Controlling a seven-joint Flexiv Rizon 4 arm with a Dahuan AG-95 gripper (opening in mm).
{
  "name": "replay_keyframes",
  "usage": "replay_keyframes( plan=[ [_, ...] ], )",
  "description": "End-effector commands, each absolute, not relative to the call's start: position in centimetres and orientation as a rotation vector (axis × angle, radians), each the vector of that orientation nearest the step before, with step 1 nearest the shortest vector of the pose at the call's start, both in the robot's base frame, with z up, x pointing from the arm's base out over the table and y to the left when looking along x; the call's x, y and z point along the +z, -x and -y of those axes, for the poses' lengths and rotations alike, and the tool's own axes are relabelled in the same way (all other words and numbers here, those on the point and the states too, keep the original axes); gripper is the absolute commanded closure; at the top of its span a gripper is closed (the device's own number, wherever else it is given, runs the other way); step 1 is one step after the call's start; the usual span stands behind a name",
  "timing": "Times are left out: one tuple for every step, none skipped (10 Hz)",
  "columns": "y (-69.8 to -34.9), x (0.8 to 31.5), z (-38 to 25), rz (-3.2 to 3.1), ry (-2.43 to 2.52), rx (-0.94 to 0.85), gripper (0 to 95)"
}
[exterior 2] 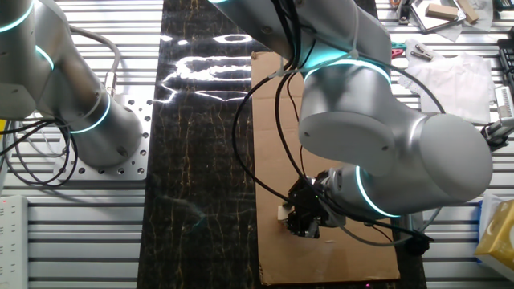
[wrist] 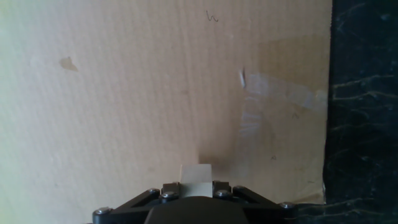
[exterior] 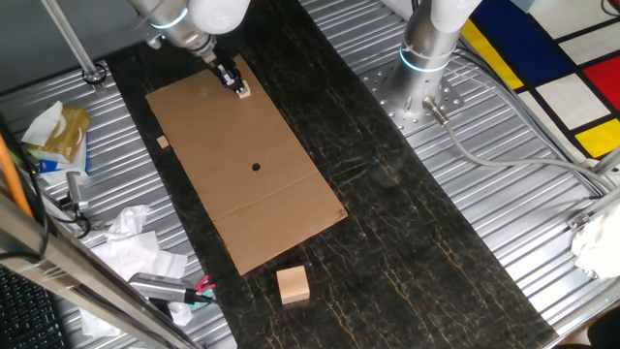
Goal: Grab the block and place it at the designated location
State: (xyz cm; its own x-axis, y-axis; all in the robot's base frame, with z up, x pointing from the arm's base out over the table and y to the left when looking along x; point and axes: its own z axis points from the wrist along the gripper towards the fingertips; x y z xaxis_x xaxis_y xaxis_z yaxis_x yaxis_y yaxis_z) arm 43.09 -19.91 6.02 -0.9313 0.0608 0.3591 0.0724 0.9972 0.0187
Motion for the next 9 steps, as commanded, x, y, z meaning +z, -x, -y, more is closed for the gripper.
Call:
replay_keyframes(
  plan=[
    [-43.5,6.4,20.0,2.777,0.105,-0.056,95.0],
    [-43.8,6.7,19.9,2.781,0.119,-0.077,95.0],
    [-44.0,7.1,19.6,2.787,0.138,-0.085,95.0],
    [-44.3,7.6,18.8,2.792,0.155,-0.079,95.0],
    [-44.5,7.8,18.3,2.794,0.166,-0.077,95.0],
    [-44.7,8.1,17.9,2.796,0.169,-0.073,95.0],
    [-45.0,8.3,17.1,2.803,0.168,-0.076,95.0],
    [-45.2,8.4,16.4,2.809,0.170,-0.074,95.0],
    [-45.4,8.5,15.8,2.813,0.172,-0.075,95.0]
  ],
)
